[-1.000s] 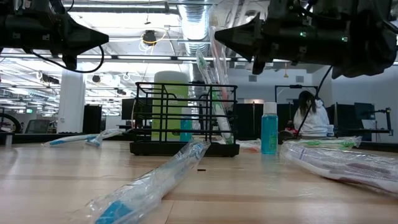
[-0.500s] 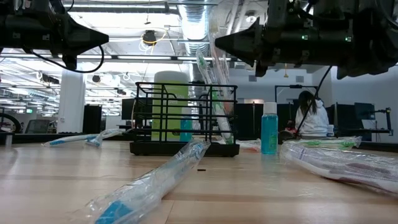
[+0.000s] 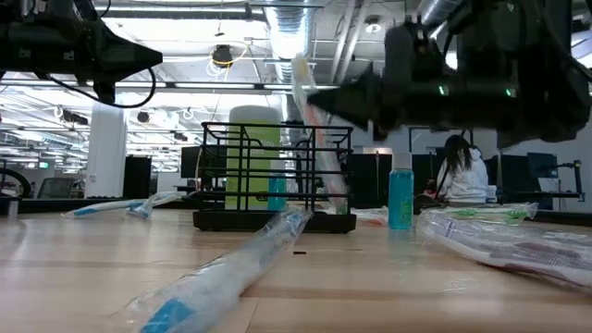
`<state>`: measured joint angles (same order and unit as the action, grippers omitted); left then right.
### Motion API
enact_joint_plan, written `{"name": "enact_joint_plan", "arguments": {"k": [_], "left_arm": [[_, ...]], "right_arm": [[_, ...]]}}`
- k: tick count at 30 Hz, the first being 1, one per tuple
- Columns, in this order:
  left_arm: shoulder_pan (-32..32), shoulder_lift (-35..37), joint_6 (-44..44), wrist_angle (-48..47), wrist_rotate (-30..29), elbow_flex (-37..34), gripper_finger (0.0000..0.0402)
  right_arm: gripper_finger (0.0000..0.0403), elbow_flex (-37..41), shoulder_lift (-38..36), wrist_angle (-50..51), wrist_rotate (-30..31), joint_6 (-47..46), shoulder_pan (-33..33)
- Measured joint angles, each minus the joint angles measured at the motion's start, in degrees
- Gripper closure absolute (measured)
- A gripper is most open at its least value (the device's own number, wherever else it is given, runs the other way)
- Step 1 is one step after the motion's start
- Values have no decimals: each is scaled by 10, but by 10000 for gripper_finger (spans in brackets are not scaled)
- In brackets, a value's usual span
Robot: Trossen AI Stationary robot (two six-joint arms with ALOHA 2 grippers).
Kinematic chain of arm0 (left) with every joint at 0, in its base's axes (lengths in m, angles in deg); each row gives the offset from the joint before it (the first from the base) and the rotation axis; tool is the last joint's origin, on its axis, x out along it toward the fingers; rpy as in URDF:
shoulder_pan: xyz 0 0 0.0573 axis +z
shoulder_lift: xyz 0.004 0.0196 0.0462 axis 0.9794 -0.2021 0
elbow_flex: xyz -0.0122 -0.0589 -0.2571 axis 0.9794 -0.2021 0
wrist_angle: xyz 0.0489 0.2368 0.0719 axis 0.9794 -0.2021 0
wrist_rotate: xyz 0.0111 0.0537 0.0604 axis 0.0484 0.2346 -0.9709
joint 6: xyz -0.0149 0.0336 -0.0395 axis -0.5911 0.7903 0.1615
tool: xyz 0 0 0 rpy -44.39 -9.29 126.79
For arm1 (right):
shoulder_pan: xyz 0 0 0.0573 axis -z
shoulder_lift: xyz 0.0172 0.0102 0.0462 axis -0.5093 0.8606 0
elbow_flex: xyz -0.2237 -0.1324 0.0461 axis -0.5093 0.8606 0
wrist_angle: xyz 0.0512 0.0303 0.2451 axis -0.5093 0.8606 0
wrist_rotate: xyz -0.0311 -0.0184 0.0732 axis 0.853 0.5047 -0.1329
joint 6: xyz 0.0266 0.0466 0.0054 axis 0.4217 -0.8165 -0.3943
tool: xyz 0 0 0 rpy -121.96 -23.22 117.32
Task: Pick & Place toothbrushing station
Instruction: Put the right orange toothbrush into the wire organizer
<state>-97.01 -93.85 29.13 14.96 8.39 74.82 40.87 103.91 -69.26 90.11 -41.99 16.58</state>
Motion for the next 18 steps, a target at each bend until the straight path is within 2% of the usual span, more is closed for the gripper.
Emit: {"name": "enact_joint_plan", "arguments": {"k": [10, 13, 18], "left_arm": [[1, -18, 0, 7, -14, 0, 401], [1, -18, 0, 9, -14, 0, 401], [1, -18, 0, 10, -14, 0, 401]], "right_arm": [[398, 2, -6, 5, -8, 12, -10], [381, 2, -5, 20, -9, 4, -11], [331, 4, -5, 20, -10, 3, -11]]}}
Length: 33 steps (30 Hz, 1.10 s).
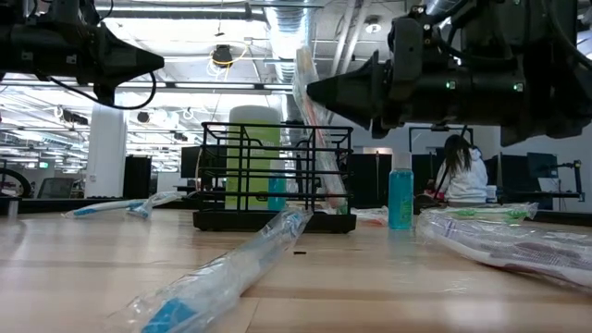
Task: Pick & Place toothbrushing station
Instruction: Put the right orange toothbrush into the wire organizer, then put the right blue toothbrush into the wire organizer
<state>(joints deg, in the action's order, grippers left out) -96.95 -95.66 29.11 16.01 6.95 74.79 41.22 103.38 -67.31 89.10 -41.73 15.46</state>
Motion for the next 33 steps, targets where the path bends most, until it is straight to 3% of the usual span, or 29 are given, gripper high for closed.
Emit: {"name": "enact_joint_plan", "arguments": {"k": [9, 14, 18, 25, 29, 33], "left_arm": [[0, 0, 0, 0, -11, 0, 401], [0, -1, -19, 0, -40, 0, 399], [0, -7, -34, -1, -79, 0, 385], [42, -48, -81, -5, -114, 0, 344], [94, -84, -114, -5, -91, 0, 323], [160, -120, -157, -7, -27, 0, 311]], "right_arm": [[239, 34, -37, -6, 15, 4, -6], [218, 56, -100, 1, 17, 4, -6], [222, 57, -158, 64, 18, 4, -2], [256, 32, -260, 295, 18, -36, 17], [273, 27, -295, 348, 19, -37, 25], [279, 27, -320, 371, 15, -37, 36]]}}
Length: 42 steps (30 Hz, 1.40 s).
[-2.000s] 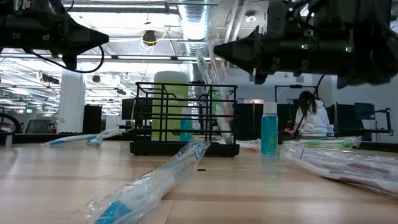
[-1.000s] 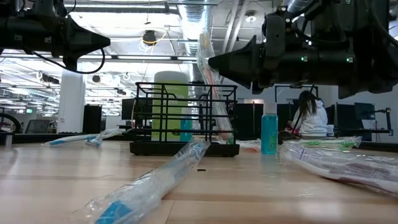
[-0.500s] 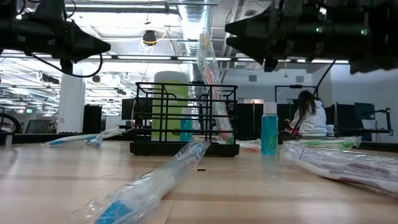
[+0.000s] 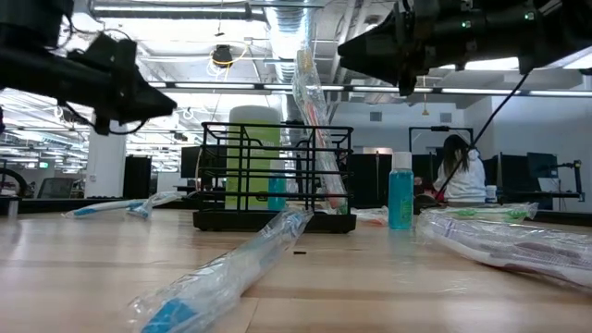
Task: Pick & Place toothbrushing station
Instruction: Put the right blue toothbrush into the wire organizer
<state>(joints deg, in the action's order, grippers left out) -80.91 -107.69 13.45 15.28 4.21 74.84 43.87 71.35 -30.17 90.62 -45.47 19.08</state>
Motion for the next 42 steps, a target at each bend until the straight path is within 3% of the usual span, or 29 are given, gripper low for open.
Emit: {"name": "enact_joint_plan", "arguments": {"k": [7, 15, 19, 27, 42], "left_arm": [[135, -56, -73, -14, 152, 0, 309], [270, -101, -99, -15, 287, 0, 309], [331, -131, -99, -103, 349, 39, 309], [390, -201, -83, -253, 368, 140, 309], [424, -293, -53, -289, 411, 162, 298]], "right_arm": [[277, 0, -30, 45, -2, -14, 24], [279, 0, -35, 77, -4, -23, 48], [278, 0, -35, 88, -4, -34, 60], [280, 0, -35, 93, -4, -35, 69], [280, 0, -35, 97, -4, -35, 66]]}}
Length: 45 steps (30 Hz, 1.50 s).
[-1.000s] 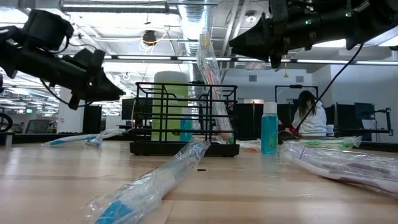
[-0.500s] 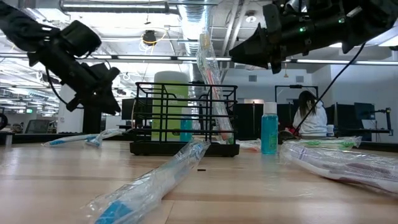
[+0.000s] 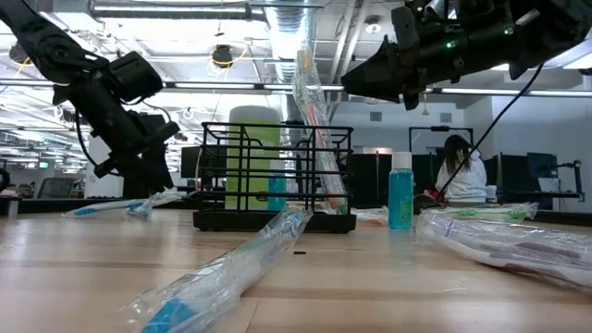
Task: Pick & Place toothbrushing station
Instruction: Put the right blue toothbrush into the wire organizer
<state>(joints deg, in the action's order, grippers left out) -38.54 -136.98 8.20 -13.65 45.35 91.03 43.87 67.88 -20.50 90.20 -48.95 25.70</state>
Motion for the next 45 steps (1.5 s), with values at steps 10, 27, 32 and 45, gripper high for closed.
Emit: {"name": "enact_joint_plan", "arguments": {"k": [10, 27, 32, 45], "left_arm": [[8, 2, 16, 2, -18, 0, 277], [16, -16, 16, -18, -29, 0, 271], [22, -58, 16, -7, -23, 0, 268], [22, -103, 31, 28, -6, 0, 302]], "right_arm": [[280, 0, 0, 0, 0, -4, 1], [280, 0, 9, 16, 0, -21, 5], [280, 0, 8, 14, 0, -19, 11], [281, 0, 8, 19, 0, -14, 19]]}}
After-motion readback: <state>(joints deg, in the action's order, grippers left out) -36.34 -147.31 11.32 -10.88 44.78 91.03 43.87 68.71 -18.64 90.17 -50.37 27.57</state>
